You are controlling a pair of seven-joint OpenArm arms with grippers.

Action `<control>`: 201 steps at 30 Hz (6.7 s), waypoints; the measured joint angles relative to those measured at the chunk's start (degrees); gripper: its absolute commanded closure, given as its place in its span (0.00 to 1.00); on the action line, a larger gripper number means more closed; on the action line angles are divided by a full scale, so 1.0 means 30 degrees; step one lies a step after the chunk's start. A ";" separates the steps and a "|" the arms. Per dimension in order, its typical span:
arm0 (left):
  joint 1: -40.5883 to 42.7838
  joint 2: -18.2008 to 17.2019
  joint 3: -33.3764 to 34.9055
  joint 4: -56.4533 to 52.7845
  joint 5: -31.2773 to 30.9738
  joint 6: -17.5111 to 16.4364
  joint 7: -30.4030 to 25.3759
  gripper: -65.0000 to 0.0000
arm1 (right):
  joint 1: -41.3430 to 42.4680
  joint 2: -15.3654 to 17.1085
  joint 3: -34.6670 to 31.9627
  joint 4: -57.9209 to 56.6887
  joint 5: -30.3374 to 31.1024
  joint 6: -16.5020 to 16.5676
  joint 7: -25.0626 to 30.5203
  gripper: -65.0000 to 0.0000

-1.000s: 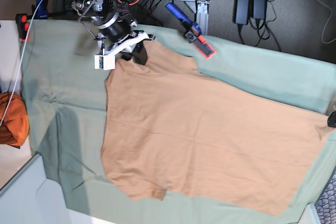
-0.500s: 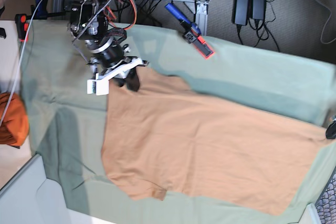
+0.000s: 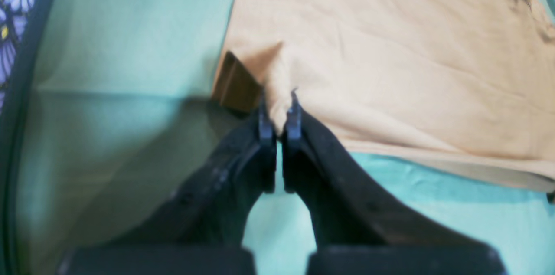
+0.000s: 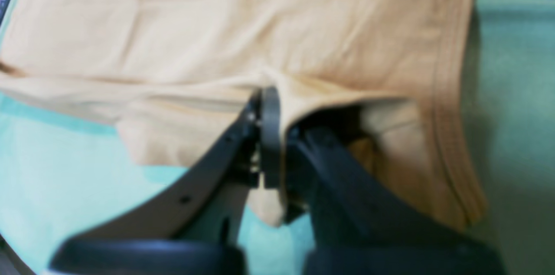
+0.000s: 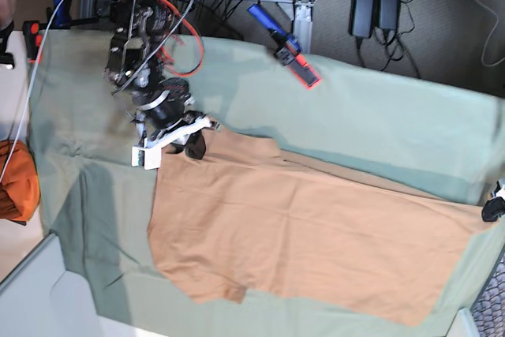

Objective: Fold the T-shirt properly

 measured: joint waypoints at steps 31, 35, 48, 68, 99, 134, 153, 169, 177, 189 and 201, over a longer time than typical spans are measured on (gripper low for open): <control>-0.1362 0.0000 0.2739 -0.0007 0.2069 0.0000 -0.1078 0.44 | 0.0619 0.0000 0.0000 -0.1144 -0.0474 0.0007 0.0430 0.82; -0.1377 0.0007 0.2739 -0.0007 0.2062 0.0240 -0.1027 0.36 | 0.0619 0.0007 0.0007 -0.1144 -0.0627 0.0007 0.0474 0.39; -0.2033 -0.0211 0.2739 -0.0036 0.2637 0.0947 -0.0889 0.36 | 0.1792 0.0007 0.0029 -0.1144 -0.0736 0.0007 0.0627 0.36; -0.2361 -0.0903 0.1814 -0.0044 0.2623 0.3373 0.1180 0.36 | 0.1464 0.0117 0.6819 -0.1144 0.0605 -0.0102 -0.2747 0.36; -0.0087 -0.0903 -0.1370 -0.0044 -0.0612 0.2135 0.2266 0.36 | -0.0117 -0.1807 0.3300 -0.0954 0.2317 0.0036 -0.2040 0.37; -0.2528 0.1173 -0.0357 -0.3249 0.1574 0.1938 -0.0466 0.36 | 0.0051 -0.1800 0.3300 -0.0962 0.2382 0.0095 -0.2142 0.37; -0.2521 0.2208 -0.0291 -0.3249 0.1989 0.1938 -0.0561 0.55 | 0.0044 -0.1800 0.3300 -0.0962 0.2455 0.0102 -0.2164 0.48; -0.2528 0.1938 -0.0291 -0.3249 0.1967 0.0284 -0.0634 1.00 | -0.0073 -0.1858 0.3206 -0.1071 0.3031 0.0204 -0.2878 1.00; -0.2528 0.1450 -0.0291 -0.3249 0.0619 0.0284 0.0474 1.00 | -0.0073 -0.1727 0.3206 -0.1071 0.3657 0.0335 -0.3322 1.00; -0.2295 0.0656 -0.0291 -0.3249 -0.4269 0.0277 0.4663 1.00 | -0.0131 -0.1188 0.3206 -0.0794 0.3891 0.0459 -0.4138 1.00; -0.1086 -0.0488 -0.0284 -0.3249 -0.5333 0.0204 0.5858 1.00 | -0.0124 0.0335 0.3169 -0.0794 0.4830 0.0903 -0.5544 1.00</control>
